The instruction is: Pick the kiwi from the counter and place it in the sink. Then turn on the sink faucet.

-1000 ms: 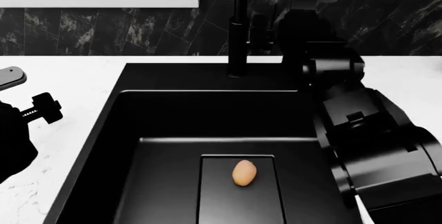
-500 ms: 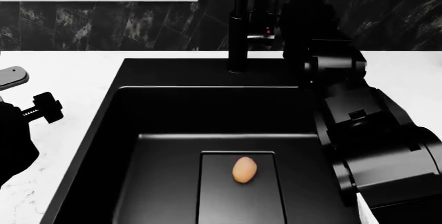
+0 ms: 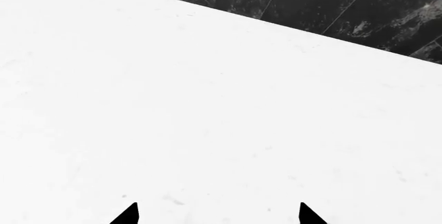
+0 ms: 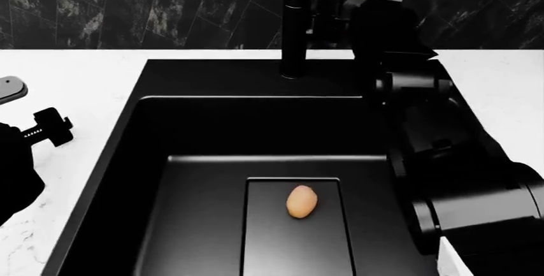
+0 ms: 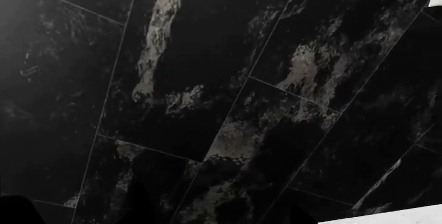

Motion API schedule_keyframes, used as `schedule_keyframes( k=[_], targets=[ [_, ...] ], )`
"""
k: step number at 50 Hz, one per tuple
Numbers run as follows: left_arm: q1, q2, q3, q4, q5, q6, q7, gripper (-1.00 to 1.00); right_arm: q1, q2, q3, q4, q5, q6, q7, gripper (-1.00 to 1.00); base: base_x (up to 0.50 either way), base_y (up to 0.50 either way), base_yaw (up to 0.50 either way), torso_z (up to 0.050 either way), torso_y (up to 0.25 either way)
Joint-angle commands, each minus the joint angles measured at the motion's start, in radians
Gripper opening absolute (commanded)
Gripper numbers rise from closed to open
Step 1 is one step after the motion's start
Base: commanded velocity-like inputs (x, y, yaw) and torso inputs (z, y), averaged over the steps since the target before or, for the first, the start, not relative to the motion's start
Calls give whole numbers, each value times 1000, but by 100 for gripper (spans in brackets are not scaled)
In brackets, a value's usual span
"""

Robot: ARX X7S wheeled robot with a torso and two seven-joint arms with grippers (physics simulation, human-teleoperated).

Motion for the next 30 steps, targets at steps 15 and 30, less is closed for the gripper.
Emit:
schedule_keyframes(
  k=[15, 30],
  targets=[
    [31, -5, -2, 1, -15, -4, 2, 100, -20, 13, 353, 0, -335, 74, 245, 100, 0, -1, -4, 0, 0],
    [31, -7, -6, 13, -20, -8, -3, 100, -18, 16, 410, 0, -395, 91, 235, 100, -1, -6, -13, 0, -2]
  ],
)
